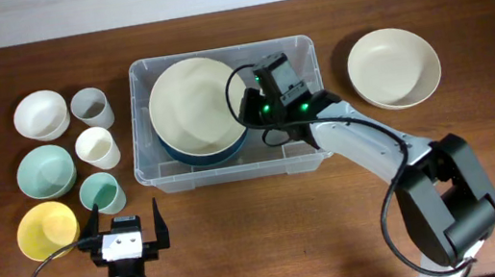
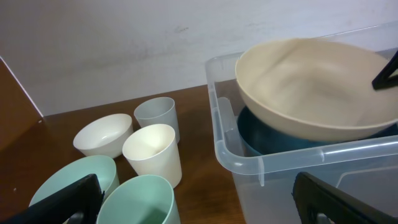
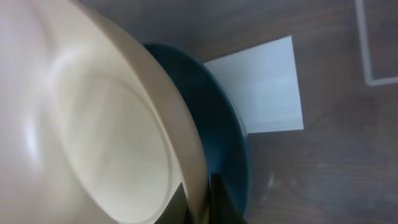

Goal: Pack container
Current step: 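Settle the cream bowl into the teal bowl and open the right gripper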

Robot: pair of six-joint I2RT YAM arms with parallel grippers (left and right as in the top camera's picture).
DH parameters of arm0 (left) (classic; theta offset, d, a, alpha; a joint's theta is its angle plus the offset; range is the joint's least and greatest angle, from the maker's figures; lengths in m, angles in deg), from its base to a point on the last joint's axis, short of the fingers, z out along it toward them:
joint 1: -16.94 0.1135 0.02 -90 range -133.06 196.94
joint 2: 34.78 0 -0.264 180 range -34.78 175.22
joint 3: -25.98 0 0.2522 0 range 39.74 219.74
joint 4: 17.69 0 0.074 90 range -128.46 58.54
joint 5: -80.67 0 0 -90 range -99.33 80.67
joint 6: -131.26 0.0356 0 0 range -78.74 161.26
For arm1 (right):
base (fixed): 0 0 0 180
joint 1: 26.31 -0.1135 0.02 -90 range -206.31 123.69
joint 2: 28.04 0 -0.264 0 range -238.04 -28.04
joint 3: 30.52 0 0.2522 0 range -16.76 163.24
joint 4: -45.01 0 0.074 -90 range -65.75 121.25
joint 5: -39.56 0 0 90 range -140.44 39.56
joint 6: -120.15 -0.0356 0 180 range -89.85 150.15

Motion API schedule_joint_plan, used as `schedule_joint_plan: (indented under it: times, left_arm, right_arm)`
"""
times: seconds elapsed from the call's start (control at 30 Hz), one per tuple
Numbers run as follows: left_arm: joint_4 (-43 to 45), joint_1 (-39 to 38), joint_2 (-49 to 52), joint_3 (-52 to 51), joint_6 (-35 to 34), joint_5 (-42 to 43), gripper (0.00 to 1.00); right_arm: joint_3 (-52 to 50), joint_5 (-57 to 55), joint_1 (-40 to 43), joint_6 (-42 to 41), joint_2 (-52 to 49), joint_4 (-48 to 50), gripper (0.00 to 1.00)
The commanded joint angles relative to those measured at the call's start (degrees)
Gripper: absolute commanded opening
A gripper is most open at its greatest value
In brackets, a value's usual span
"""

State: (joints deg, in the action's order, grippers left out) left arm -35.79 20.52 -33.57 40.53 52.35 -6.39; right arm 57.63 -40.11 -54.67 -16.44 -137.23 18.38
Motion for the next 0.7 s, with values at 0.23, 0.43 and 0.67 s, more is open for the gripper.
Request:
schedule_joint_plan:
  times: [0.23, 0.43, 0.67]
  left_arm:
    - [-0.24, 0.24, -0.55, -0.28, -0.52, -0.2, 1.0]
    - [-0.24, 0.24, -0.55, -0.26, -0.52, -0.2, 1.0]
    - [-0.24, 0.24, -0.55, -0.28, -0.52, -0.2, 1.0]
  right_arm:
    - [0.28, -1.29, -0.52, -0.66, -0.83, 0.02, 0.08]
    - [0.28, -1.79, -0.52, -0.66, -0.83, -0.39, 0.09]
    - [0.28, 0.0, -0.52, -0.68, -0.87, -0.39, 0.09]
